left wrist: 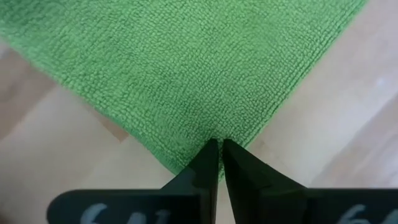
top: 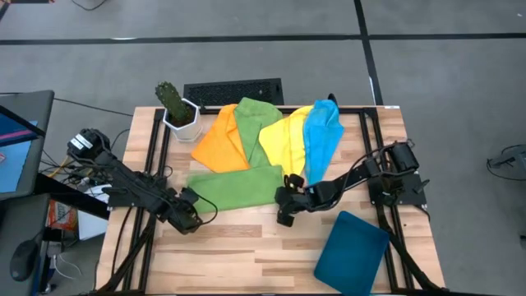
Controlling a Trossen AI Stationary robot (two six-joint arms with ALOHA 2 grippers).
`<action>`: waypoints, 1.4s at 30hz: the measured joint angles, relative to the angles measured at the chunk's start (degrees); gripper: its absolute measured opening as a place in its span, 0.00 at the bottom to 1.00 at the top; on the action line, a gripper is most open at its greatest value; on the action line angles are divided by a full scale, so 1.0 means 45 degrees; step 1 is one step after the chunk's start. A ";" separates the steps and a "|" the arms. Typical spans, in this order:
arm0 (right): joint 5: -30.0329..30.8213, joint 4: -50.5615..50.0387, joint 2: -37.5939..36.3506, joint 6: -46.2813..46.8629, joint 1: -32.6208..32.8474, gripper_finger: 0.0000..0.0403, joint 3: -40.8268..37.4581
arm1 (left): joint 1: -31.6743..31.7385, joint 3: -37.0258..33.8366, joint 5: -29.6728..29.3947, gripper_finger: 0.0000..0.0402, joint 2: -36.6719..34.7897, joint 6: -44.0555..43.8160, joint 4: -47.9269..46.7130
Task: Fold microfiber towels
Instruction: Fold the right green microfiber towel
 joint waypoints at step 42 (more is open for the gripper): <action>-0.0639 -0.4254 -0.0682 0.3907 0.4259 0.30 0.2443 | -0.0810 0.1977 -0.3552 0.04 -0.0177 0.5793 0.4998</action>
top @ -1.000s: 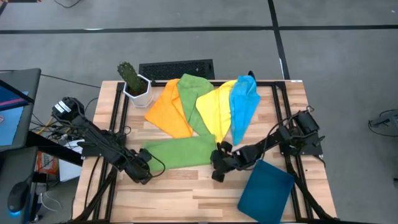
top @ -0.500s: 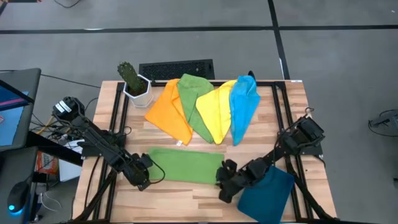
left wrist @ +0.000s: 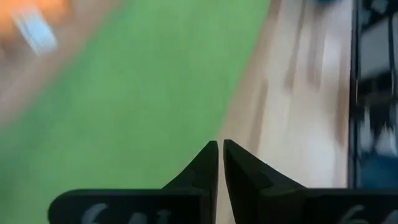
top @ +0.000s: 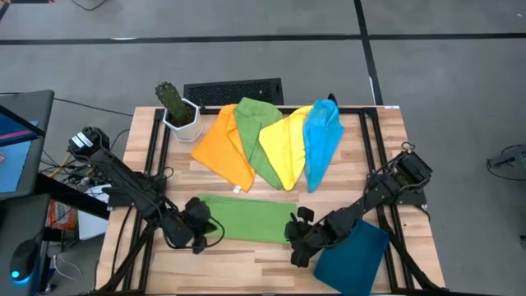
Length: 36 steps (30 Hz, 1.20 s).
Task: Fold microfiber towels
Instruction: Fold the right green microfiber towel
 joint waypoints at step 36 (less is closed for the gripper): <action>0.1020 -0.0118 0.0495 -0.0648 0.0632 0.30 -0.0005 | 0.2372 0.0432 0.0935 0.00 0.4082 0.4789 0.6897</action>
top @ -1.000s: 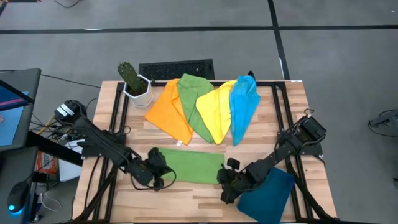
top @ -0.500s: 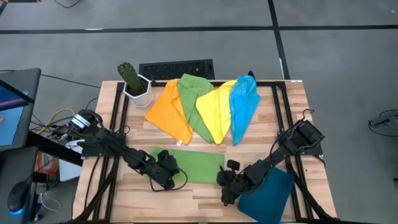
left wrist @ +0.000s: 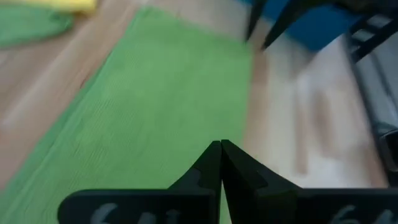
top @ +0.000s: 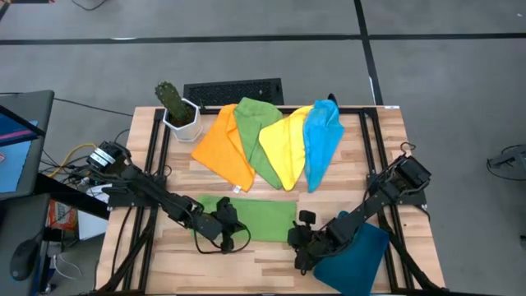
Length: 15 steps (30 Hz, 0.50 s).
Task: Fold microfiber towels
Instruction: Fold the right green microfiber towel
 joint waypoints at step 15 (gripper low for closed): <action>-0.0019 0.0279 0.0973 -0.0505 -0.0049 0.42 0.0041 | 0.0107 -0.0010 0.0420 0.00 0.1272 0.0726 0.1386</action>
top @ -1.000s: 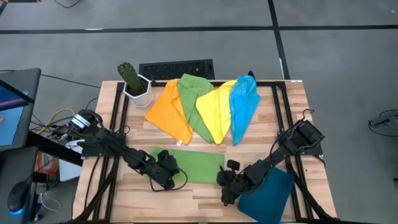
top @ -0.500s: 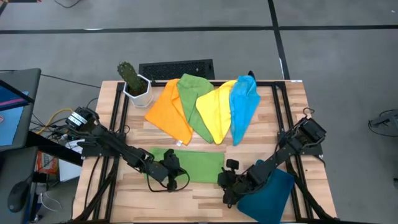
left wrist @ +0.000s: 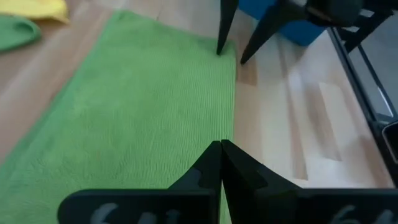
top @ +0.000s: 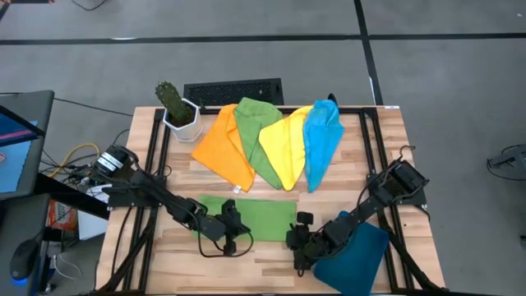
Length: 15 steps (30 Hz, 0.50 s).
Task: Fold microfiber towels
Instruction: Fold the right green microfiber towel
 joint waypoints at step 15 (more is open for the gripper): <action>-0.0005 -0.0133 -0.0060 0.0036 -0.0232 0.33 -0.0036 | -0.0015 0.1163 0.0303 0.00 0.2285 0.0281 0.1164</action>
